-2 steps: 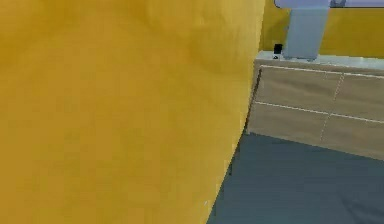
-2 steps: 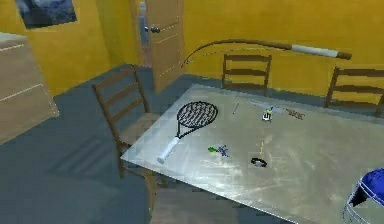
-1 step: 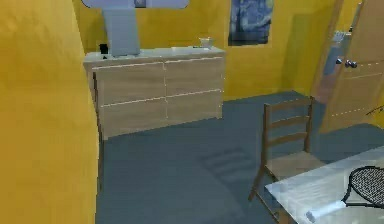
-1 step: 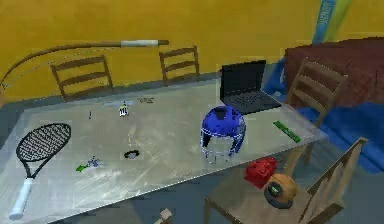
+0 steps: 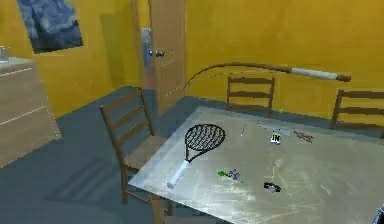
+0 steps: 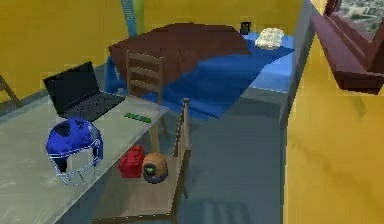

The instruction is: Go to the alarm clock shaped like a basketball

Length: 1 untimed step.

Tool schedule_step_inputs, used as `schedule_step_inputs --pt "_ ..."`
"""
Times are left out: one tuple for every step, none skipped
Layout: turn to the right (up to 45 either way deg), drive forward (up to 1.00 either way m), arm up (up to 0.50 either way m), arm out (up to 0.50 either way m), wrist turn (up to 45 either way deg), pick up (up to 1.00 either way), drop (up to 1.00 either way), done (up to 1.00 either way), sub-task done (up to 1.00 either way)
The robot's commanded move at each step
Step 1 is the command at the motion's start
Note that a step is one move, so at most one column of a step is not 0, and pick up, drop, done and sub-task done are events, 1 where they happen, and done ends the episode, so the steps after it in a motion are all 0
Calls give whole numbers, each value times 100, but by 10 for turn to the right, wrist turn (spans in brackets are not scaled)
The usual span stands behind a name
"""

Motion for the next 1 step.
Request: schedule_step_inputs --pt "450 0 0 0 0 0 0 0 0"
